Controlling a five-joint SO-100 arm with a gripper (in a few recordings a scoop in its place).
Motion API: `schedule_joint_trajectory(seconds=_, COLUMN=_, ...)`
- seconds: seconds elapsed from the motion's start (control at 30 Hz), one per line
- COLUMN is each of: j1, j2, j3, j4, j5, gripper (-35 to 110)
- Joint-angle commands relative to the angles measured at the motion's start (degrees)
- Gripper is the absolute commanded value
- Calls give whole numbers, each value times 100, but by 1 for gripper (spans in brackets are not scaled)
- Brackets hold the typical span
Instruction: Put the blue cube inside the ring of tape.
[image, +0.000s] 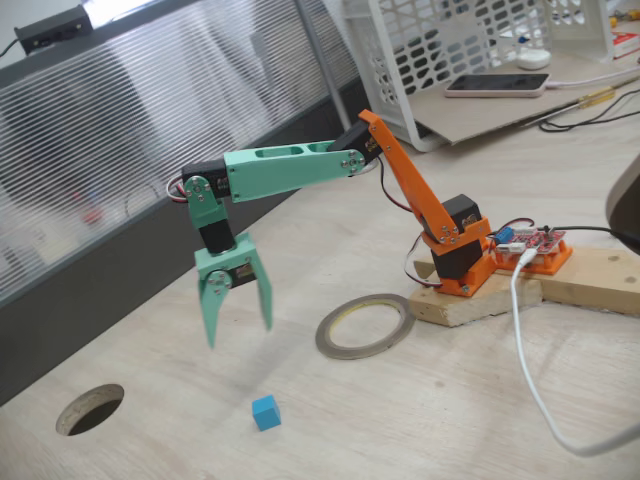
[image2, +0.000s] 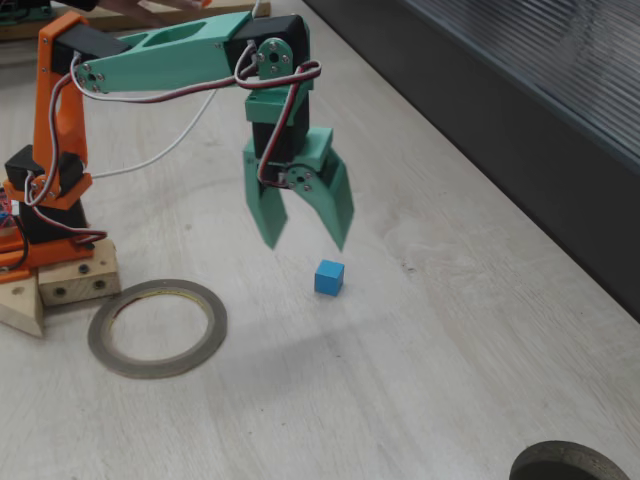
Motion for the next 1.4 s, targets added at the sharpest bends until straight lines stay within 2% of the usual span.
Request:
schedule_joint_trajectory(seconds=0.0, j1=-123, j2=53, j3=-79, j4=624, j5=88, gripper=59)
schedule_joint_trajectory(seconds=0.83, j1=-167, j2=35, j3=-105, j4=598, j5=53, gripper=59)
schedule_joint_trajectory(seconds=1.03, j1=-615, j2=-378, j3=-105, j4=176, j5=44, gripper=59)
schedule_joint_trajectory(seconds=1.37, j1=-606, j2=-483, j3=-114, j4=79, j5=44, gripper=59)
